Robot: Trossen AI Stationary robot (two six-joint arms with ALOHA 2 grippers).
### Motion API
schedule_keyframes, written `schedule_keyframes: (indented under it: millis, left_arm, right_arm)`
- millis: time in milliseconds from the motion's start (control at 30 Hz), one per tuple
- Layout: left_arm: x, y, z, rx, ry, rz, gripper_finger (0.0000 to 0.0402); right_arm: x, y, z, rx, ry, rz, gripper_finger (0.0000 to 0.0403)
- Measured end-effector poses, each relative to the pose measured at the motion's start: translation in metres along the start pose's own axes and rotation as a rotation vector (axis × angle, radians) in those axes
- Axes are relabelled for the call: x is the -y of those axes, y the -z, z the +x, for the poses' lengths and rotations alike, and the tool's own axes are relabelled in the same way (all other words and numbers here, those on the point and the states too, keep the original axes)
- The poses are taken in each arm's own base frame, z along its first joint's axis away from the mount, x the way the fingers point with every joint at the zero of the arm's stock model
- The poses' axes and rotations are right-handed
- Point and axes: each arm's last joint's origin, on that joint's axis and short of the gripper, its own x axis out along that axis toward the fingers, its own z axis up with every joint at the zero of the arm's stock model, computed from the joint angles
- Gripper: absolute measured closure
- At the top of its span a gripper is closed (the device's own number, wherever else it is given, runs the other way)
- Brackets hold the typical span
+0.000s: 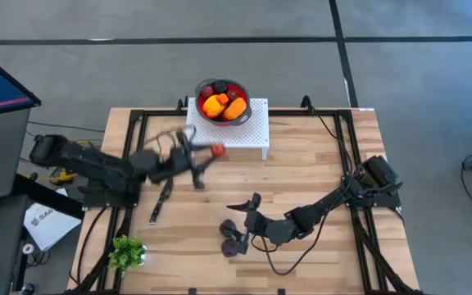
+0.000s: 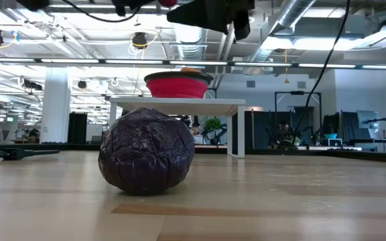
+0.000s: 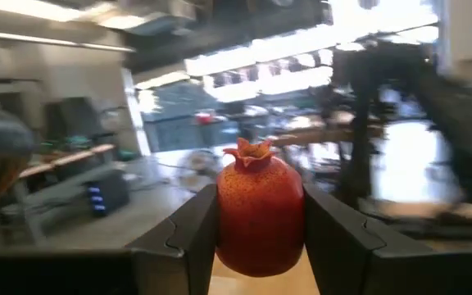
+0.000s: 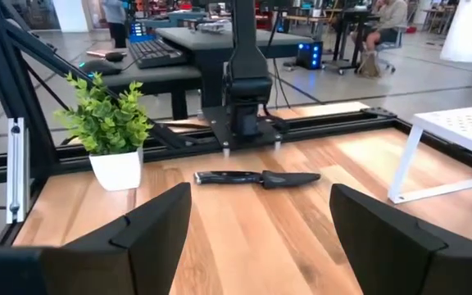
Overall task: Pick & Place Fruit
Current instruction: Put the red pomegranate into the red strainer bowl on the shelf
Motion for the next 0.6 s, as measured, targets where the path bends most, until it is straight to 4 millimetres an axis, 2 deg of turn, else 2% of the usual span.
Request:
schedule_keyframes:
  millis: [167,300,433,600]
  left_arm:
    - [-0.062,0.018,0.027,0.018,-0.072,-0.024,0.0255]
    - [-0.100,0.040,0.039,-0.029,-0.177,0.012,0.0255]
    - [-0.126,0.053,0.042,-0.087,-0.277,0.101,0.0247]
    - [-0.146,0.056,0.039,-0.101,-0.354,0.108,0.0240]
  right_arm:
    - [0.003,-0.001,0.003,0.006,0.008,0.003,0.0117]
    - [0.004,-0.001,0.004,0.005,0.012,0.007,0.0117]
    - [0.004,-0.001,0.004,0.004,0.010,0.018,0.0117]
    - [0.004,-0.001,0.003,0.003,0.007,0.016,0.0117]
